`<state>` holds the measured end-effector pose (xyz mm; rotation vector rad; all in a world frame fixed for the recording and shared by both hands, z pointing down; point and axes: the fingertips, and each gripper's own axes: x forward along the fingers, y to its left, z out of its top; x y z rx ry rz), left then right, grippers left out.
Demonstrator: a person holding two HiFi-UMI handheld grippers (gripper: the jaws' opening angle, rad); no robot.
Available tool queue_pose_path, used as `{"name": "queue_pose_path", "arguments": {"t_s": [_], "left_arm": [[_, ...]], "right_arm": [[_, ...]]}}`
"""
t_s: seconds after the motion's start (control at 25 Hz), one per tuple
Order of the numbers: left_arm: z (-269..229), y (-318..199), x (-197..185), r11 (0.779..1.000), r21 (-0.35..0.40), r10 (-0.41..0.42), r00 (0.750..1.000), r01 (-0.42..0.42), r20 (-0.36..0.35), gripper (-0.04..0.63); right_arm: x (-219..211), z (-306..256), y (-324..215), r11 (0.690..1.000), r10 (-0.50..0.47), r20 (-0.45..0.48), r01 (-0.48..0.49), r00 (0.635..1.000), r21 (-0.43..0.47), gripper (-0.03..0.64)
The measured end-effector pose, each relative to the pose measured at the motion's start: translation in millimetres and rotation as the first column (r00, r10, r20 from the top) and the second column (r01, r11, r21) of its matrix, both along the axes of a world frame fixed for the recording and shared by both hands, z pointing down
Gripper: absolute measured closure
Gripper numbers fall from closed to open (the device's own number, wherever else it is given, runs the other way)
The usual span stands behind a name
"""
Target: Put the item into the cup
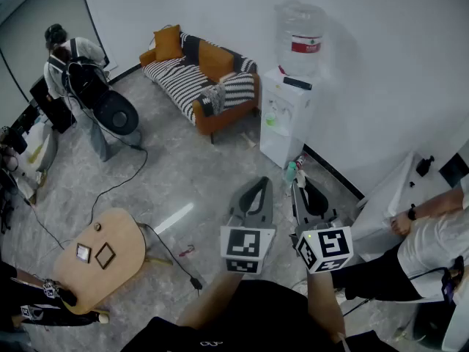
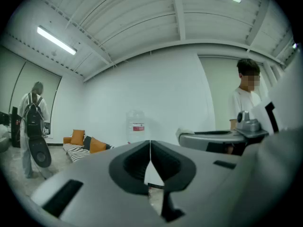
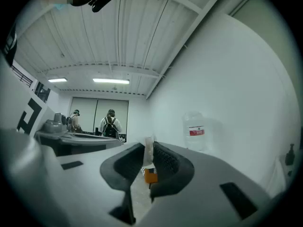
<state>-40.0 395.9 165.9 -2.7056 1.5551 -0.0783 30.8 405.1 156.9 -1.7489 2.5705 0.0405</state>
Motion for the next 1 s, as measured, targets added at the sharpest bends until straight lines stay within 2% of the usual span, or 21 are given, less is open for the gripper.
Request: {"name": "queue_pose_path", "arguments": {"t_s": [0.6,0.8,1.0], "left_arm": [[4,4,3,1.0,-0.006,0.004,1.0,-0.004,-0.004,0.581],[20,-9,-10,0.999,-0.048,-0.025,1.0,0.025,0.006,0.581],[26,-25,-19,0.997,-0.068,-0.049,0.998,0.047,-0.027,0.581]], "right_arm": [[4,3,-1,1.0,-0.015,0.042,0.015,0.999,0.002,0.557],[-2,9,-11,0.999,-0.031,0.022,0.031,0.999,-0.01,0.557],[0,12,-23,0.999,-0.029,-0.012,0.029,1.0,-0.015,0.557]]}}
